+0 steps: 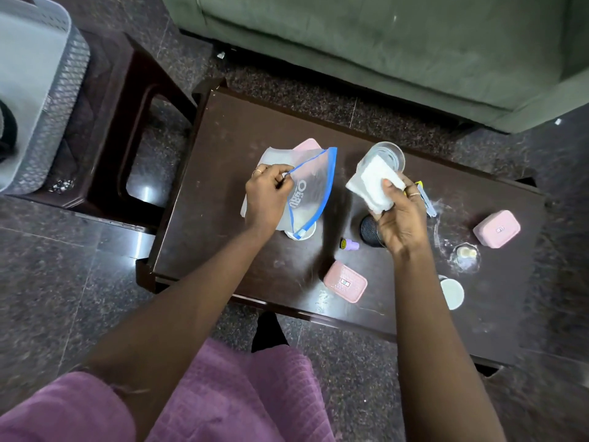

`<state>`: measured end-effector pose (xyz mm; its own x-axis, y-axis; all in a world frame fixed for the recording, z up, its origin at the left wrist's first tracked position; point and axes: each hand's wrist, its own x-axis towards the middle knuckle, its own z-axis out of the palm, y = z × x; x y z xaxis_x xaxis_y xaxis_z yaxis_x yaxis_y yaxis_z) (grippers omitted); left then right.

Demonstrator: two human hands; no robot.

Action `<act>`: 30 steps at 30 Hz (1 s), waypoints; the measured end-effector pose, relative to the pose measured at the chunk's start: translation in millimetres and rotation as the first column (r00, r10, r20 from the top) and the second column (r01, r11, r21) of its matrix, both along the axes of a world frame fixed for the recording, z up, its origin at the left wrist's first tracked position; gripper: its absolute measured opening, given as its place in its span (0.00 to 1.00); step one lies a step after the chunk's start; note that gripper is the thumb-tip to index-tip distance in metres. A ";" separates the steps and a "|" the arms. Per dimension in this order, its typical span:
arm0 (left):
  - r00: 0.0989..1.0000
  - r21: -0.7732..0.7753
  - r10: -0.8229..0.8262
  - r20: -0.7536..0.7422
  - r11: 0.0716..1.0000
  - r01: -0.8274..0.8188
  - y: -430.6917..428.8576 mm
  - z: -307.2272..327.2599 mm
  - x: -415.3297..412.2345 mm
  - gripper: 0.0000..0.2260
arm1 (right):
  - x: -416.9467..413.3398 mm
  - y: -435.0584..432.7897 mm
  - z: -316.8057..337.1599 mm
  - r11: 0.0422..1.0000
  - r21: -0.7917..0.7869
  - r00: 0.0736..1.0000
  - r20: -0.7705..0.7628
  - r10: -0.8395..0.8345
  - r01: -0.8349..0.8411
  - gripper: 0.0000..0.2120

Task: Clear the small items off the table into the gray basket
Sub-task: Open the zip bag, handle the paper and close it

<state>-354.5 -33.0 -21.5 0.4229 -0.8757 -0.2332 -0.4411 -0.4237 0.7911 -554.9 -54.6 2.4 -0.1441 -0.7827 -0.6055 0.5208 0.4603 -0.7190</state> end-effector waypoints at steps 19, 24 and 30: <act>1.000 0.007 -0.026 0.003 1.000 0.026 1.5 -18.5 -20.5 0.09 | -92.8 3.9 -60.2 0.755 0.595 0.160 -0.746 0.646 -0.275 0.18; 0.999 0.002 -0.031 0.010 1.000 0.031 2.3 -18.5 -21.3 0.09 | -85.3 0.9 -61.3 0.729 0.642 -0.048 -0.757 0.652 -0.238 0.22; 1.000 0.009 -0.026 -0.004 1.000 0.026 -0.5 -20.1 -22.8 0.09 | -66.6 3.8 -71.1 0.645 0.727 -0.158 -0.683 0.713 -0.236 0.18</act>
